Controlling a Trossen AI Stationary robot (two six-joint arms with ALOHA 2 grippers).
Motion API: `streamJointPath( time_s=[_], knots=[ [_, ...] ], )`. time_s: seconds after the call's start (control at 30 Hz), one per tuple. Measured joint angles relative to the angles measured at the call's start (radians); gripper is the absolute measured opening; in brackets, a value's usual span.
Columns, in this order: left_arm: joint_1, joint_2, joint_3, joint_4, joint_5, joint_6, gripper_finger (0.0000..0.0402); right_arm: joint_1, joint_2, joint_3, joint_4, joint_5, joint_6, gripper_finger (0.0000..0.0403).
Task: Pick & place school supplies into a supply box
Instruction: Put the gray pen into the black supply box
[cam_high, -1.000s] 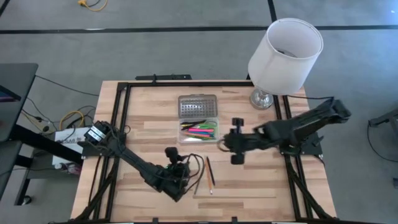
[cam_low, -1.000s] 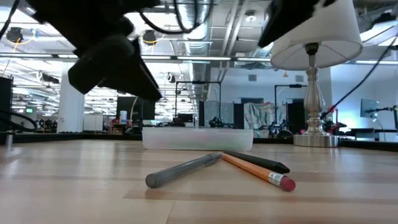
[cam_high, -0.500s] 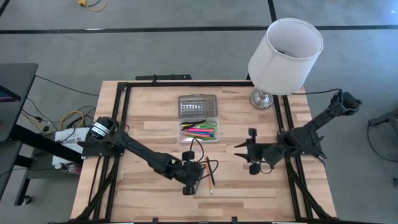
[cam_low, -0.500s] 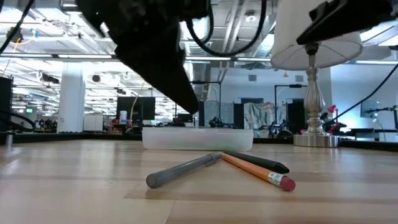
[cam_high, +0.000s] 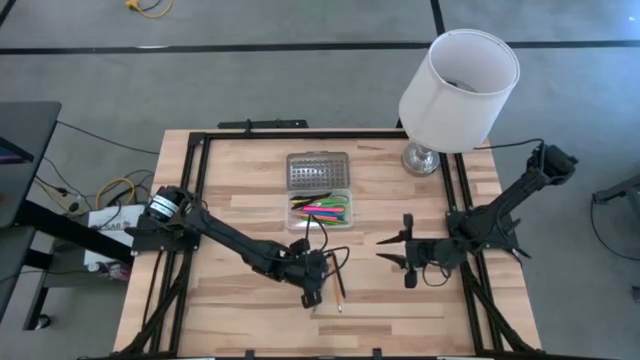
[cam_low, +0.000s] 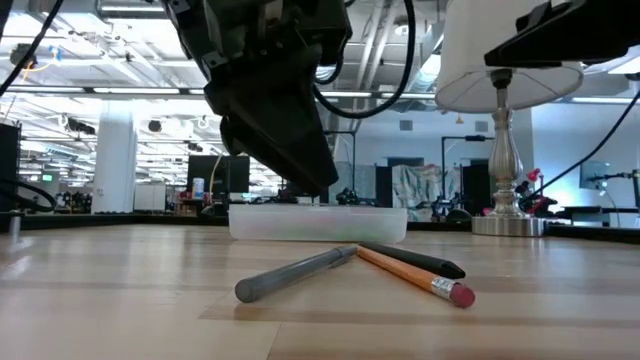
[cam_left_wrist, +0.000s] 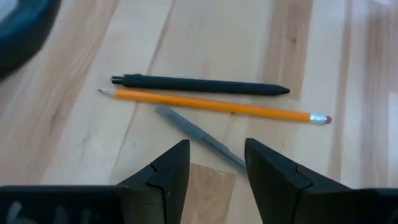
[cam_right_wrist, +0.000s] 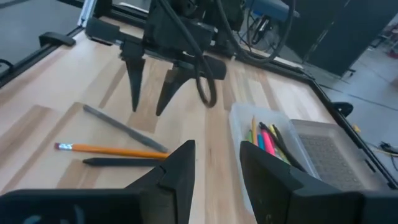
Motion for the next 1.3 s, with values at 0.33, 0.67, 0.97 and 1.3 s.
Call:
streamJointPath(
  time_s=[0.33,0.67,0.97,1.3],
  knots=[
    [-0.069,0.0,0.0,0.023,-0.063,0.013,0.0148,0.012,0.0,-0.043,0.066,0.0,0.01,0.0121],
    [-0.087,0.0,0.0,0.022,-0.083,0.012,0.0185,0.014,0.0,-0.056,0.093,-0.003,0.028,0.0121],
    [-0.063,0.054,0.001,0.028,-0.039,-0.062,0.0222,0.048,0.001,-0.056,0.09,-0.003,0.028,0.0121],
    [-0.052,0.1,0.0,0.074,-0.002,-0.067,0.0222,0.057,0.001,-0.056,0.083,-0.002,0.029,0.0121]
  ],
)
